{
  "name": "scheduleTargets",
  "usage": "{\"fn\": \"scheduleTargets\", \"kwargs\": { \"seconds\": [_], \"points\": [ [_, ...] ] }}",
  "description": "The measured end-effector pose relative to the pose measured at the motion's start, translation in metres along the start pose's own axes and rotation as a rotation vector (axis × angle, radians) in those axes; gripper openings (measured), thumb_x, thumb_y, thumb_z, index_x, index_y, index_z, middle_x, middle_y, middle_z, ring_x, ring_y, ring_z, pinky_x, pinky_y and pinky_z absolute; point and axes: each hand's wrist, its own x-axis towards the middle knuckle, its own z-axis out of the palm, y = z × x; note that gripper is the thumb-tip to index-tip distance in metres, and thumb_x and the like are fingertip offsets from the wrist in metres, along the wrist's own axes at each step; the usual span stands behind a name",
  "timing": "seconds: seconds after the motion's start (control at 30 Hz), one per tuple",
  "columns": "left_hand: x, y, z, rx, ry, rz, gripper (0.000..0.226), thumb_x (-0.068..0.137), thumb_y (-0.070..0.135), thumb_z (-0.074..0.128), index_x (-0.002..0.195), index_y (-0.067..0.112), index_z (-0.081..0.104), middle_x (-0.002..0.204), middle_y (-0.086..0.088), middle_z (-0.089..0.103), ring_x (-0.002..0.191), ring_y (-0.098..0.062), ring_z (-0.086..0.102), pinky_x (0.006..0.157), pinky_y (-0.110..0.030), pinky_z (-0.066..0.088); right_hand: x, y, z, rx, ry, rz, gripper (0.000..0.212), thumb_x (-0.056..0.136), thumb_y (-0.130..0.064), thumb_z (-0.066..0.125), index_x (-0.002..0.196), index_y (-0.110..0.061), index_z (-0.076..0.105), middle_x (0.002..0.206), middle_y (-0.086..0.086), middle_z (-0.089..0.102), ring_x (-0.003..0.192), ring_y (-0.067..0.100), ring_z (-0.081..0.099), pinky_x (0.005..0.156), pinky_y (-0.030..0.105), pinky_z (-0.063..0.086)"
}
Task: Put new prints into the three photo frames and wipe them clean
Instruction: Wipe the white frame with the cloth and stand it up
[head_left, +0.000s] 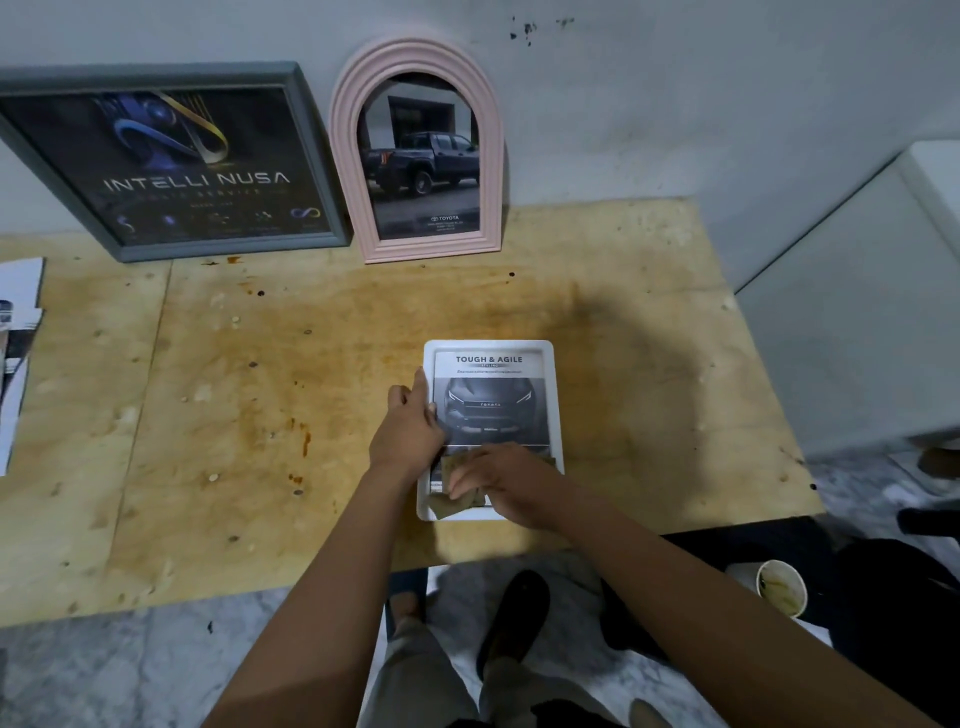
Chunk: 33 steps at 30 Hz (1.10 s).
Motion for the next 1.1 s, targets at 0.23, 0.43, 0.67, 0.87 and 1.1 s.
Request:
{"fn": "scheduleTargets", "kwargs": {
  "seconds": [0.23, 0.43, 0.67, 0.87, 1.1],
  "points": [
    [0.0, 0.0, -0.002, 0.026, -0.014, 0.006, 0.055, 0.098, 0.025, 0.033, 0.148, 0.022, 0.013, 0.125, -0.009, 0.034, 0.083, -0.024, 0.049, 0.071, -0.037, 0.047, -0.007, -0.015, -0.014, -0.014, -0.021, 0.178, 0.03, 0.082, 0.001, 0.052, 0.094, -0.014, 0.075, 0.102, -0.004, 0.071, 0.099, 0.011, 0.053, 0.091, 0.027, 0.041],
    [0.0, -0.002, -0.003, 0.043, -0.028, 0.017, 0.055, 0.098, 0.025, 0.033, 0.149, 0.022, 0.011, 0.126, -0.009, 0.034, 0.082, -0.023, 0.049, 0.064, -0.034, 0.045, -0.013, -0.019, -0.026, -0.086, -0.072, 0.319, 0.038, 0.082, 0.006, 0.045, 0.096, -0.013, 0.074, 0.094, -0.002, 0.065, 0.094, 0.014, 0.053, 0.085, 0.023, 0.042],
    [0.001, -0.009, -0.002, 0.017, -0.037, 0.07, 0.055, 0.098, 0.025, 0.033, 0.149, 0.019, 0.011, 0.124, -0.009, 0.035, 0.078, -0.02, 0.049, 0.061, -0.032, 0.043, -0.023, -0.022, -0.047, -0.332, -0.158, 0.419, 0.029, 0.084, -0.006, 0.045, 0.09, -0.016, 0.071, 0.092, -0.003, 0.049, 0.077, 0.01, 0.043, 0.066, 0.02, 0.028],
    [0.002, -0.009, -0.003, -0.013, -0.059, 0.074, 0.055, 0.097, 0.021, 0.033, 0.148, 0.016, 0.013, 0.128, -0.011, 0.034, 0.08, -0.022, 0.05, 0.066, -0.033, 0.044, -0.018, -0.029, -0.046, -0.724, -0.321, 0.346, 0.023, 0.091, -0.027, 0.047, 0.097, -0.013, 0.065, 0.099, 0.005, 0.063, 0.092, 0.016, 0.049, 0.071, 0.025, 0.027],
    [0.002, -0.007, -0.006, -0.047, -0.064, 0.094, 0.052, 0.097, 0.02, 0.032, 0.147, 0.013, 0.018, 0.125, -0.011, 0.037, 0.077, -0.022, 0.048, 0.064, -0.032, 0.041, -0.005, -0.022, -0.06, -0.747, -0.038, 0.443, 0.027, 0.094, -0.024, 0.039, 0.102, -0.014, 0.063, 0.104, 0.001, 0.061, 0.098, 0.017, 0.05, 0.085, 0.029, 0.037]
  ]
}}
